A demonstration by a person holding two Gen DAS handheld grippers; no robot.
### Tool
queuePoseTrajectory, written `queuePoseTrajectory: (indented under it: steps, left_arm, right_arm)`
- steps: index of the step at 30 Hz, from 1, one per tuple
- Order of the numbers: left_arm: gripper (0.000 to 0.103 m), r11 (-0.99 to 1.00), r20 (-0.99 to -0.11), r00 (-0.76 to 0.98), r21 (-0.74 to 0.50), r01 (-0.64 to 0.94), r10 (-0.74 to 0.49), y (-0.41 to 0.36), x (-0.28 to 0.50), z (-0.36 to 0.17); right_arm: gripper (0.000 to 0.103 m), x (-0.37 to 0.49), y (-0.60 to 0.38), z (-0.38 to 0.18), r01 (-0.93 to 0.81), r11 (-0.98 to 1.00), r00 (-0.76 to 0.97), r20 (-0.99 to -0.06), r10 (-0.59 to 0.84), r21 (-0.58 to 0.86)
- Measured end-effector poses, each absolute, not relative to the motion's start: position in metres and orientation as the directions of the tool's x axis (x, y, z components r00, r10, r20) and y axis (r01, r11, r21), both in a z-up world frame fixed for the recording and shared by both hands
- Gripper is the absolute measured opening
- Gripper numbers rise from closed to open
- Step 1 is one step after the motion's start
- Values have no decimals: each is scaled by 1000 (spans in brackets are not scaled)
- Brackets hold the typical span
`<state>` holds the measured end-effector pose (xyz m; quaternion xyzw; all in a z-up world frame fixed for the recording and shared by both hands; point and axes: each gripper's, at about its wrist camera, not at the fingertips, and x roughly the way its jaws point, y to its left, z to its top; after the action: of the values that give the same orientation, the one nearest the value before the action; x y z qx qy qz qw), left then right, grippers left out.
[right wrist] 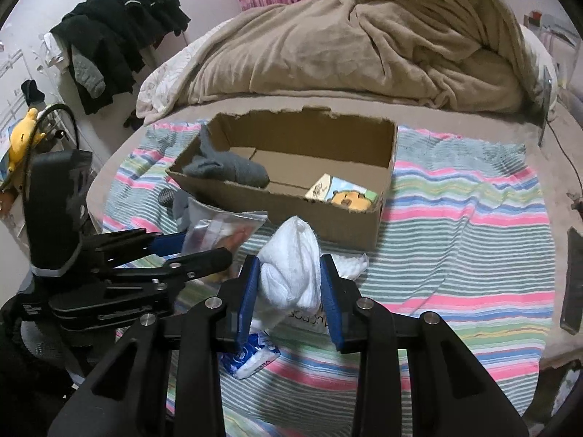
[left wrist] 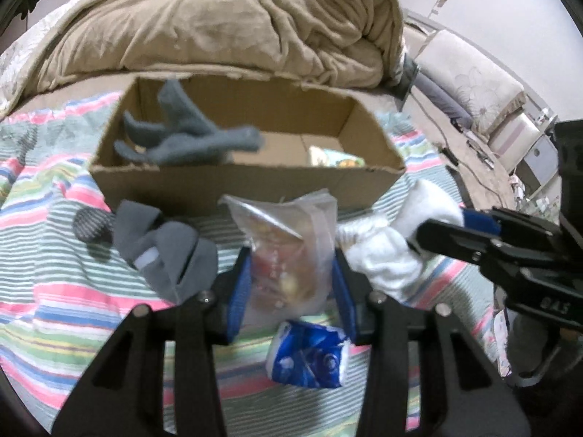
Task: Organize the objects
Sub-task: 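Lower the snack bag and white sock into the box and release both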
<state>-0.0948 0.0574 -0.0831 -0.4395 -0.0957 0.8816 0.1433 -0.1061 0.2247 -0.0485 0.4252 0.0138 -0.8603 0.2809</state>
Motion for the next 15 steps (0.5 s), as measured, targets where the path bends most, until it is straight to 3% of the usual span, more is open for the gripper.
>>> queuePoseTrajectory:
  steps: [15]
  left_arm:
    - [43,-942,-631,-711,-302,-144,310,13,-80,-7]
  right_arm:
    - [35,-113,223,-8,505,-844,-557,-678,-479,182]
